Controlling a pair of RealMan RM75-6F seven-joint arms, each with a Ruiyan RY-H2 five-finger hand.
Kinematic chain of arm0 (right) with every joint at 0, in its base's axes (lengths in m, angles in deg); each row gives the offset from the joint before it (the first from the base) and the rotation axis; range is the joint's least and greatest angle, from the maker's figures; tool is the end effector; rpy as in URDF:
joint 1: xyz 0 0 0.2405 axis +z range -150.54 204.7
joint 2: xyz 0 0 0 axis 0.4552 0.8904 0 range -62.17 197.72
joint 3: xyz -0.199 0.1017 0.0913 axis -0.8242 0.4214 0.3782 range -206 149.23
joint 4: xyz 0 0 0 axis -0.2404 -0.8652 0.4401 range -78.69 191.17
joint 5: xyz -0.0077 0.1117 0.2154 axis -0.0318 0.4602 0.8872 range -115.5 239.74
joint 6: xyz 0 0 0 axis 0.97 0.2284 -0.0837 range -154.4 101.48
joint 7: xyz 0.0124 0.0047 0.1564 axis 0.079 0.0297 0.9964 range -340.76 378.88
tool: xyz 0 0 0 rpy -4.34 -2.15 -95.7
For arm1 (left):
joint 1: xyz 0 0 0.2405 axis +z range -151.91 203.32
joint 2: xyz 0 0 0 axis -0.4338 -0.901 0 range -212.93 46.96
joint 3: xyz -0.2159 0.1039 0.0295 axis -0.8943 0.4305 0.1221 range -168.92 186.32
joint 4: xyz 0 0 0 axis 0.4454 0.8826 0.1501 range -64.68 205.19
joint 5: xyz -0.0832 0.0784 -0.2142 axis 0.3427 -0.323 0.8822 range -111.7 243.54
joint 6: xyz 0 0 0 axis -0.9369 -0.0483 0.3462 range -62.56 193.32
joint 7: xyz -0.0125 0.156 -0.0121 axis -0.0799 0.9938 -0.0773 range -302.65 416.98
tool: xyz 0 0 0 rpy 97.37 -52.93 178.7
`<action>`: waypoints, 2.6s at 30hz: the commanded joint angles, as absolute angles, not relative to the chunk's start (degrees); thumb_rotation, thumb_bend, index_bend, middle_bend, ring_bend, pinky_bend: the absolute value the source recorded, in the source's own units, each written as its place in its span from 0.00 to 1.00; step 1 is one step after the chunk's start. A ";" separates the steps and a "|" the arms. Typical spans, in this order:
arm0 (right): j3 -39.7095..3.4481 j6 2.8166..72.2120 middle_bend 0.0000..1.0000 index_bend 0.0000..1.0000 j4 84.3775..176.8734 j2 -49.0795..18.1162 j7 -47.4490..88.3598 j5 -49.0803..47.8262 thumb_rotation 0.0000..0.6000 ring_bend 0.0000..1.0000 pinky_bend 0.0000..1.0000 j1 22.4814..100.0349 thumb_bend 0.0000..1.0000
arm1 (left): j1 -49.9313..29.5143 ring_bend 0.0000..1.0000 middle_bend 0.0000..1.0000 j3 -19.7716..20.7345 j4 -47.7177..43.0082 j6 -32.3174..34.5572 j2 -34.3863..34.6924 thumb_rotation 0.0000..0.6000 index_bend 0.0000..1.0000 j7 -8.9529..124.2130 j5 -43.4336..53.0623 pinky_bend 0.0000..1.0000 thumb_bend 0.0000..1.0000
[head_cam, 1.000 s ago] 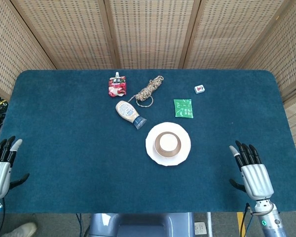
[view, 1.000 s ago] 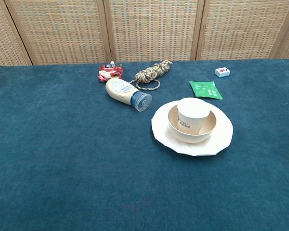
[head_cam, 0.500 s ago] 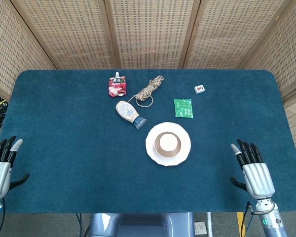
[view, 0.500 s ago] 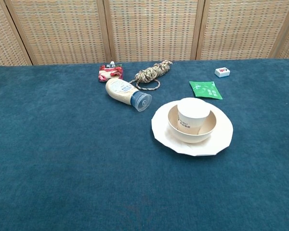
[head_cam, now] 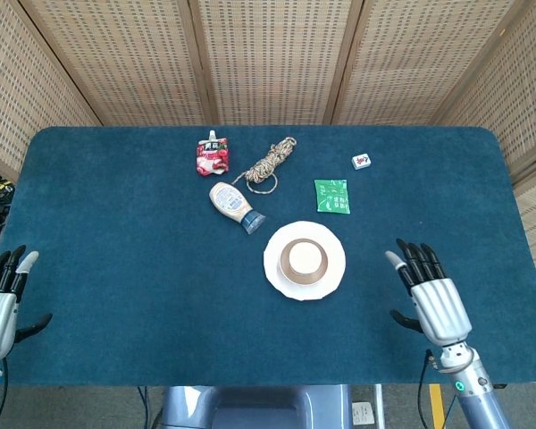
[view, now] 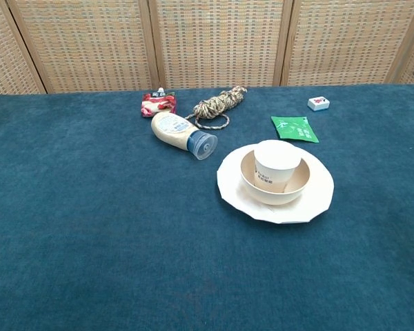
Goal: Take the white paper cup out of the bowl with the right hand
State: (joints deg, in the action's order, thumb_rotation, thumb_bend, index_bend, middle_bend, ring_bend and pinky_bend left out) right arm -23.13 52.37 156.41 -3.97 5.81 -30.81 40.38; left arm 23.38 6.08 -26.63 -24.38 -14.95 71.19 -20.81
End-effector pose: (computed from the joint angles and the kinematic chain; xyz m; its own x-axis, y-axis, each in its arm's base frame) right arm -0.2074 -0.2316 0.0590 0.3839 0.0024 0.9234 -0.8806 -0.2997 0.3669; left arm -0.2860 0.1794 0.1050 0.4842 -0.0472 0.8737 0.8750 0.0245 -0.4835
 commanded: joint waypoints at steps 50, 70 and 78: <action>-15.63 33.58 0.12 0.45 151.72 -22.35 -24.48 12.62 1.00 0.00 0.08 72.27 0.36 | 21.44 0.00 0.00 6.21 -25.72 -19.50 -15.23 1.00 0.00 68.52 -17.87 0.00 0.00; -13.04 42.10 0.15 0.47 159.17 -15.58 -22.43 10.02 1.00 0.00 0.08 70.83 0.37 | 21.48 0.00 0.00 6.46 -26.00 -19.80 -15.53 1.00 0.00 68.36 -18.20 0.00 0.00; -12.47 44.60 0.14 0.47 156.42 -10.86 -16.22 11.49 1.00 0.00 0.08 66.52 0.35 | 21.68 0.00 0.00 6.35 -26.01 -20.54 -15.29 1.00 0.00 69.02 -18.30 0.00 0.00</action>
